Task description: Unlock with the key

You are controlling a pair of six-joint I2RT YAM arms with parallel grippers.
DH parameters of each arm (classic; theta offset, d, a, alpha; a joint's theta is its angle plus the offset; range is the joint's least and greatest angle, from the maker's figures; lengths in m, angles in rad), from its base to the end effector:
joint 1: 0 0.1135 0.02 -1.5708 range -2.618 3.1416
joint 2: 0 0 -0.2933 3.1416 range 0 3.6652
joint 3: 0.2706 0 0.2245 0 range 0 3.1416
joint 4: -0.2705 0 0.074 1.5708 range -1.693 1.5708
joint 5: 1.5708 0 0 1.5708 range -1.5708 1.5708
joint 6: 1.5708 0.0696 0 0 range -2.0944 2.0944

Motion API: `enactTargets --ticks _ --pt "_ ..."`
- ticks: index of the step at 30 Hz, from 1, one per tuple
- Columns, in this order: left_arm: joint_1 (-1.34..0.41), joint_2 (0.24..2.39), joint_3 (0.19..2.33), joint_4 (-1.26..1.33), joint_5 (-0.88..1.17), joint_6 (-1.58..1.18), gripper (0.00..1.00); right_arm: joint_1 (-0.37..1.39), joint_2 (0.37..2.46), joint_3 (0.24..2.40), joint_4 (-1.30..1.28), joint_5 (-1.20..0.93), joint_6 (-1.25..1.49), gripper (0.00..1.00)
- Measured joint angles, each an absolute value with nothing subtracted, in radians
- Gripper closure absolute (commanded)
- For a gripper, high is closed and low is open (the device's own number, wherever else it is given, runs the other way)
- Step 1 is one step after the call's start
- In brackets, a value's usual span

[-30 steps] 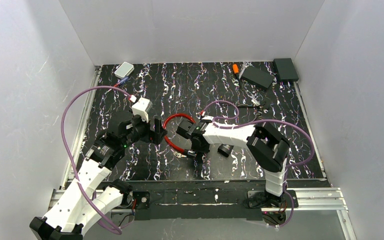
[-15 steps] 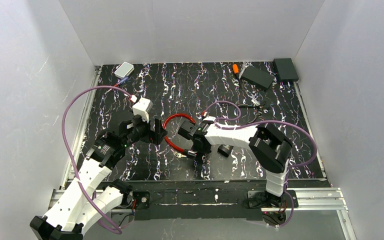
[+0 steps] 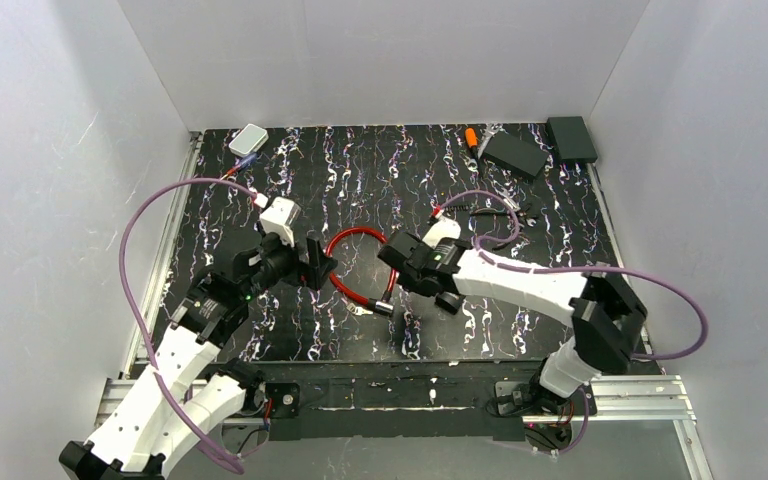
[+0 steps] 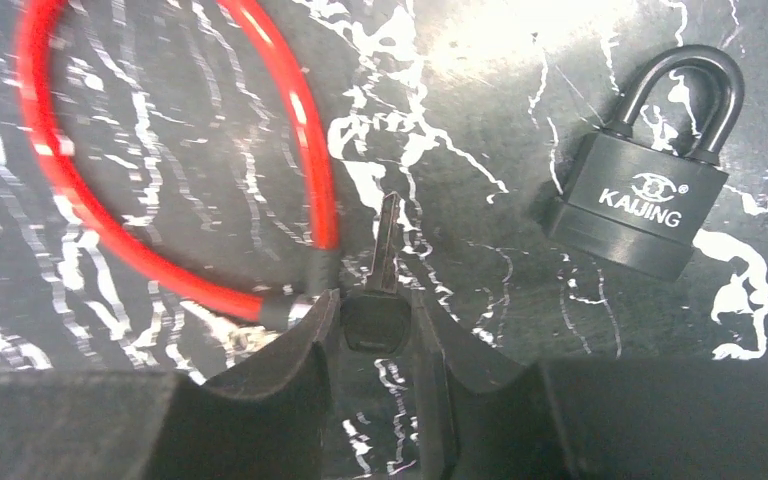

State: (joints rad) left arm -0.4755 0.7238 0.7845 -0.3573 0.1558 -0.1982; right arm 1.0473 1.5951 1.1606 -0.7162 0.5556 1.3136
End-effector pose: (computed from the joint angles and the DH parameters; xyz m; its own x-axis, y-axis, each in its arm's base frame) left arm 0.1276 -0.0778 0.3390 -0.3697 -0.0284 -0.9287 0.5216 0.8208 -0.2328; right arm 0.1832 0.2440 0.2485 -0.7237 0.3898 -0.5695 0.2816 0.9202 0.2720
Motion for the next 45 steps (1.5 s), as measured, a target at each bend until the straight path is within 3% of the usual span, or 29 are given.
enactTargets --ticks 12,20,30,45 --pt "-0.476 0.596 0.653 -0.120 0.249 -0.480 0.24 1.041 1.280 1.063 -0.622 0.597 1.416 0.99" --pt "-0.476 0.621 0.613 0.046 0.301 -0.650 0.35 1.041 1.126 1.020 -0.550 0.607 1.546 0.99" --pt "-0.560 0.712 0.590 0.241 0.307 -0.730 0.42 1.041 1.113 1.038 -0.572 0.587 1.744 0.99" --pt "-0.706 0.861 0.590 0.334 0.236 -0.699 0.47 1.041 1.164 1.081 -0.549 0.466 1.835 0.99"
